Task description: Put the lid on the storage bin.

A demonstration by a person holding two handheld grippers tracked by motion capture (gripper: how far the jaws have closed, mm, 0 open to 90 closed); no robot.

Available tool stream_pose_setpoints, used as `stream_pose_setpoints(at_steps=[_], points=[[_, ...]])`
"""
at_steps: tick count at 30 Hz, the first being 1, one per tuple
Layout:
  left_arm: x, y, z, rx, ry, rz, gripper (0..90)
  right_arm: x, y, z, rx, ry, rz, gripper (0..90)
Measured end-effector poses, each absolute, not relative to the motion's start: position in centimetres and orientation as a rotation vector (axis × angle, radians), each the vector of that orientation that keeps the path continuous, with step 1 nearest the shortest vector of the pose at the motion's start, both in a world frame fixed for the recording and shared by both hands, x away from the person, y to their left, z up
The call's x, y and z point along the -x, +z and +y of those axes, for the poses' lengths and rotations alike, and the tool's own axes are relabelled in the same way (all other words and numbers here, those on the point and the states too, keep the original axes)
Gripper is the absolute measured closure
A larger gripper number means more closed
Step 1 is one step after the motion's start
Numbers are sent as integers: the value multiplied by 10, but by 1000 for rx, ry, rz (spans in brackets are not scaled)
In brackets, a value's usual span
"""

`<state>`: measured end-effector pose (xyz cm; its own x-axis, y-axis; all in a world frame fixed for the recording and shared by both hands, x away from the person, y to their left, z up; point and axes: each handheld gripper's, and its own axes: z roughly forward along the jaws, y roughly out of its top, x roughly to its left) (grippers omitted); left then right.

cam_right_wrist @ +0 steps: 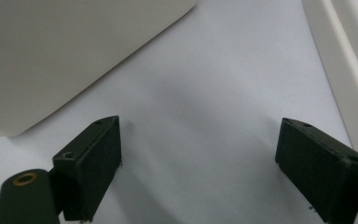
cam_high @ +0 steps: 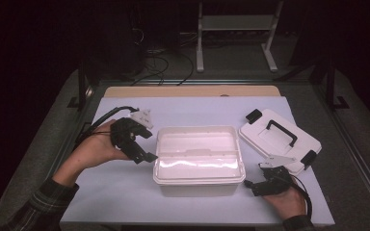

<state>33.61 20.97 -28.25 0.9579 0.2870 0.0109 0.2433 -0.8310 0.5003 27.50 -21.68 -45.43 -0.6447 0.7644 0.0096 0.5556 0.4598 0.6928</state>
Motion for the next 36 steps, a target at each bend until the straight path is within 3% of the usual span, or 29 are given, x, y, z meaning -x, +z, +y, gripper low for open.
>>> stream_pose_setpoints(at_steps=[18,36], points=[[-318,-353,275,-2521,189,524,173,-292,-413,-233,-1091,980,2441,139],[-309,-430,288,-2523,207,624,33,-336,-368,-268,-1163,940,2400,151]])
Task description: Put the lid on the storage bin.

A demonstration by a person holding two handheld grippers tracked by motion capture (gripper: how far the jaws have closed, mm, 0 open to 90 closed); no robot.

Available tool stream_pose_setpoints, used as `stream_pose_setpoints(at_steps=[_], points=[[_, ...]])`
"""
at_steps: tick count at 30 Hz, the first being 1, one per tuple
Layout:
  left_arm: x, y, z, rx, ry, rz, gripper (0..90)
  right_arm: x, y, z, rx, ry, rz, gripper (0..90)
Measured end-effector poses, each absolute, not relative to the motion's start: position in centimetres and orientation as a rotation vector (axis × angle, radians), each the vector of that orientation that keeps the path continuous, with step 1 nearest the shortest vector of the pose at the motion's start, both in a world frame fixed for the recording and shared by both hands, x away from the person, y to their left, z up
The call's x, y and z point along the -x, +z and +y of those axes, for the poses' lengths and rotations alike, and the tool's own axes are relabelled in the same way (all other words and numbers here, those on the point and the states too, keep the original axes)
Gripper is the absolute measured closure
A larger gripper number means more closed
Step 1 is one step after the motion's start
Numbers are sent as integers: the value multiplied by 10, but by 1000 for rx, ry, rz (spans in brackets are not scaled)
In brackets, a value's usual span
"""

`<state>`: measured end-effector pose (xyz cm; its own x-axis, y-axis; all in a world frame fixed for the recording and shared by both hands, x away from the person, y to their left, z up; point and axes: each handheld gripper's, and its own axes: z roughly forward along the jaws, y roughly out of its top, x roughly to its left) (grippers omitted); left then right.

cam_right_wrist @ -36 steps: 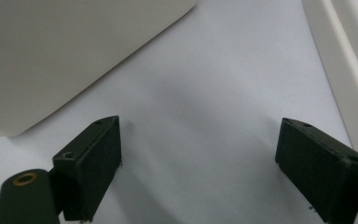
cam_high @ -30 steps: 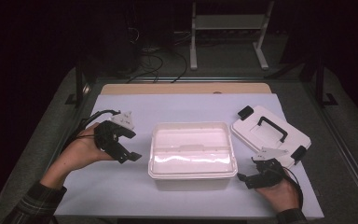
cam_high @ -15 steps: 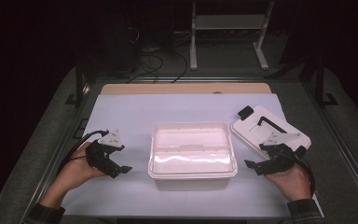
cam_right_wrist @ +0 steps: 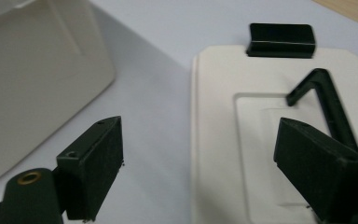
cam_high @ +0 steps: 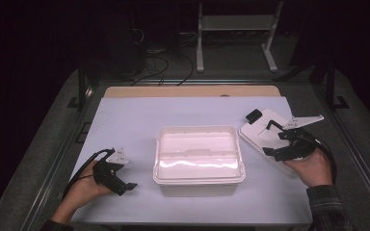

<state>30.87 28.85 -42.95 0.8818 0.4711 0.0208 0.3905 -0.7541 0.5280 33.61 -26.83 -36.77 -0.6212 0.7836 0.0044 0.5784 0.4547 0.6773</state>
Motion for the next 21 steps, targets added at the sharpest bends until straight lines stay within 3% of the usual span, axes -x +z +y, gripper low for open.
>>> stream_pose_setpoints(at_steps=[17,21], points=[[-300,-452,309,-2322,230,581,0,-383,-354,-287,-1235,798,2415,151],[-300,-452,309,-2321,229,581,0,-395,-353,-291,-1230,754,2462,247]])
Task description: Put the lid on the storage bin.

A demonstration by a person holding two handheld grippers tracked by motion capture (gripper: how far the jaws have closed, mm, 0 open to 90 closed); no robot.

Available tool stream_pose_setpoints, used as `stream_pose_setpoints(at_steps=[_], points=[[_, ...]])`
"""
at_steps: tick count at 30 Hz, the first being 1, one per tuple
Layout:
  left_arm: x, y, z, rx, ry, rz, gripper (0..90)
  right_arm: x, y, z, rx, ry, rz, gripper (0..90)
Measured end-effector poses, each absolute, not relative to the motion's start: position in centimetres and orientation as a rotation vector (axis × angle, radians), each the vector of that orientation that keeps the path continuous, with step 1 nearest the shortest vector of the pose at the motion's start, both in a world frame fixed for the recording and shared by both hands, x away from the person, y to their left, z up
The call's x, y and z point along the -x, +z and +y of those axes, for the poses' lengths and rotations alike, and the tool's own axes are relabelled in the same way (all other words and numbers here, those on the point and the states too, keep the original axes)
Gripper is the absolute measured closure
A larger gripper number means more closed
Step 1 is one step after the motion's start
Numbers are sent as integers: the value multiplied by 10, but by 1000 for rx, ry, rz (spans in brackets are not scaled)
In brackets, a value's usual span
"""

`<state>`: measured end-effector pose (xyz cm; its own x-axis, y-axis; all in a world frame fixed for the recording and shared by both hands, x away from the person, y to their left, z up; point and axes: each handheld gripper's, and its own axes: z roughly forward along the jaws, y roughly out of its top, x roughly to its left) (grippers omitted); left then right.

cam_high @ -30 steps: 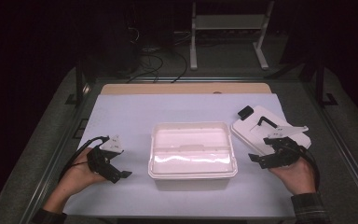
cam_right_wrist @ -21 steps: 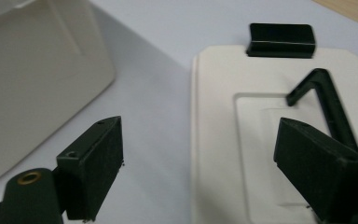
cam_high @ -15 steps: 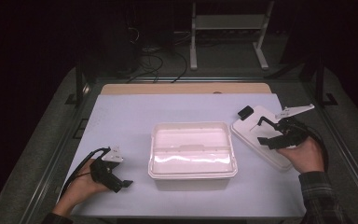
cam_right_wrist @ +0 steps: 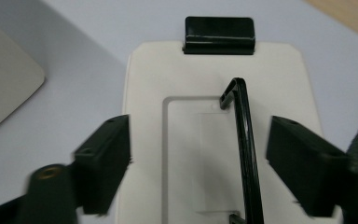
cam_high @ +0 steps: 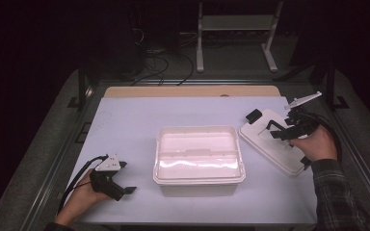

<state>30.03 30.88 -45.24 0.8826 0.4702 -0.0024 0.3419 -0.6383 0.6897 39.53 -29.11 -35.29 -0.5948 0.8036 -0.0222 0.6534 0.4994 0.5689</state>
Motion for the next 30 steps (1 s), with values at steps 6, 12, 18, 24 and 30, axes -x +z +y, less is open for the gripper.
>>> stream_pose_setpoints(at_steps=[6,12,18,24,30], points=[[-300,-453,309,-2321,231,581,0,-418,-358,-297,-1259,655,2527,335],[-300,-453,309,-2319,231,585,0,-432,-366,-300,-1284,571,2563,432],[-300,-453,309,-2317,231,586,0,-438,-377,-303,-1309,496,2609,596],[-300,-453,309,-2317,230,587,0,-438,-377,-303,-1291,478,2620,820],[-300,-453,309,-2318,231,586,0,-437,-375,-303,-1284,472,2631,836]])
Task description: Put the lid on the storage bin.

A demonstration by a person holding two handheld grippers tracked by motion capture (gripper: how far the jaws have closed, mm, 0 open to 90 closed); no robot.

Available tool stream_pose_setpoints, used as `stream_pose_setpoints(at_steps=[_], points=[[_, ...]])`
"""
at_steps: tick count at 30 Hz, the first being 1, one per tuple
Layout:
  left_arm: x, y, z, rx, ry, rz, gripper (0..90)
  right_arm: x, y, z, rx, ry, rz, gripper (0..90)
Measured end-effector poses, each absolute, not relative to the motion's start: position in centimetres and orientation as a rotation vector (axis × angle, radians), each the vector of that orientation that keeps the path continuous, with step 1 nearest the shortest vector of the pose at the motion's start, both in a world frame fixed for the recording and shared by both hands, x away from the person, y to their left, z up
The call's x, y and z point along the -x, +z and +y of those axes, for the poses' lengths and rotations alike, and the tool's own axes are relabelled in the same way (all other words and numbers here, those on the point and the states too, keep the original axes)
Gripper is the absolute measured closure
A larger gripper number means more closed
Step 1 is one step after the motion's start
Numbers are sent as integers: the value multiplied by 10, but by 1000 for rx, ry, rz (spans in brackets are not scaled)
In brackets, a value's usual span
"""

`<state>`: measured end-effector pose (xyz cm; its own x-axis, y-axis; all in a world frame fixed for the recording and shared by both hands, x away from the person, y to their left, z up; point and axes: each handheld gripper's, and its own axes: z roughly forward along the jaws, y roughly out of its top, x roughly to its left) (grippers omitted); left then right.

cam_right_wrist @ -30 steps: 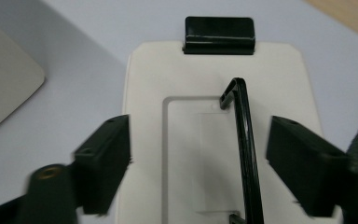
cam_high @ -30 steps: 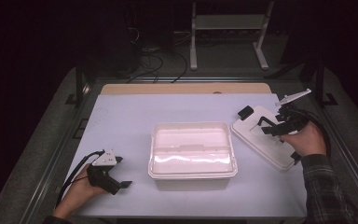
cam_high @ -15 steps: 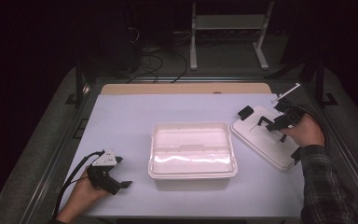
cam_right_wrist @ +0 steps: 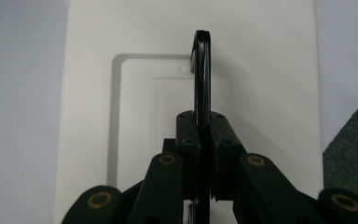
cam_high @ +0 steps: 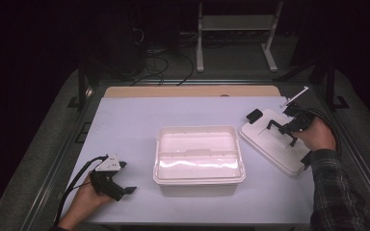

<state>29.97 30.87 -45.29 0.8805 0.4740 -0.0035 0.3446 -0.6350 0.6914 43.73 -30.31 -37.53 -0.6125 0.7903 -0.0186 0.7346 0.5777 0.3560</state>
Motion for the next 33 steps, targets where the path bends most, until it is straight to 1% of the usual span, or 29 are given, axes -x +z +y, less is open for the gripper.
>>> stream_pose_setpoints(at_steps=[7,10,11,12,15,16,17,19,21,25,33], points=[[-300,-453,309,-2316,230,587,0,-433,-359,-305,-1256,493,2625,837],[-300,-453,309,-2316,230,587,0,-428,-340,-302,-1239,526,2620,838],[-300,-453,309,-2316,230,587,0,-428,-340,-302,-1239,526,2620,838],[-300,-453,309,-2316,230,587,0,-425,-329,-300,-1227,532,2615,838],[-300,-453,309,-2316,230,587,0,-420,-313,-298,-1206,566,2608,838],[-300,-453,309,-2315,231,587,0,-420,-313,-298,-1206,566,2608,838],[-300,-453,309,-2317,233,586,0,-416,-301,-297,-1183,590,2608,838],[-300,-453,309,-2315,231,587,0,-414,-295,-296,-1170,597,2605,838],[-300,-453,309,-2315,230,587,0,-408,-278,-292,-1137,616,2599,838],[-300,-453,309,-2319,230,585,0,-400,-256,-287,-1090,670,2611,838],[-300,-453,309,-2319,230,585,0,-386,-227,-261,-935,690,2679,838]])
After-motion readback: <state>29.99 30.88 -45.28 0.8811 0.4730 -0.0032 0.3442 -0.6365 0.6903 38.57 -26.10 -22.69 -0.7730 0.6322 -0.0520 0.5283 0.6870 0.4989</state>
